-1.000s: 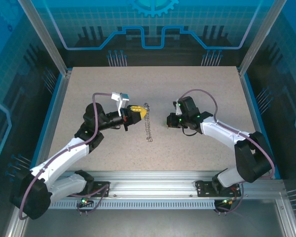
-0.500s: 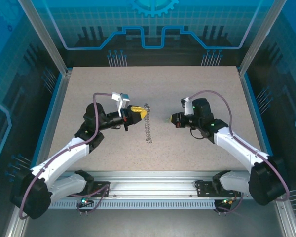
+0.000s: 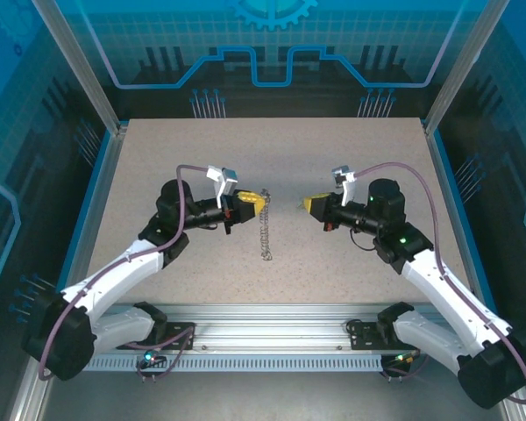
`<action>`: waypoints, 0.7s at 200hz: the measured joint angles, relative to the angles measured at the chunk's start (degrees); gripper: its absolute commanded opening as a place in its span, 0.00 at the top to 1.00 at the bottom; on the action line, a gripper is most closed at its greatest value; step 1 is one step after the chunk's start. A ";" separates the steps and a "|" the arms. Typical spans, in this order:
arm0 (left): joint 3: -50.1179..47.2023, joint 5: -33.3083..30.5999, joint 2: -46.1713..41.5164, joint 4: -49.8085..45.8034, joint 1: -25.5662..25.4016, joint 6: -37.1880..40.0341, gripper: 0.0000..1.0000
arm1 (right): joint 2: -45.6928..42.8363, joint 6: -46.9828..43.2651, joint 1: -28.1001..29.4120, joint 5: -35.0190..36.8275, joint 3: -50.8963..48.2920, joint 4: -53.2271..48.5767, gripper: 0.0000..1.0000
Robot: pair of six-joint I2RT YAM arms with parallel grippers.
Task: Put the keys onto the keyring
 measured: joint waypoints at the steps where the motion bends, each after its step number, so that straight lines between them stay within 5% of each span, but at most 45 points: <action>1: 0.04 -0.02 0.07 -0.09 -0.04 0.04 1.00 | -0.02 0.00 0.00 -0.09 0.02 0.00 1.00; 140: 6.05 0.39 3.04 -8.63 -1.64 5.60 1.00 | 2.91 -6.82 7.93 -0.66 6.34 -0.74 1.00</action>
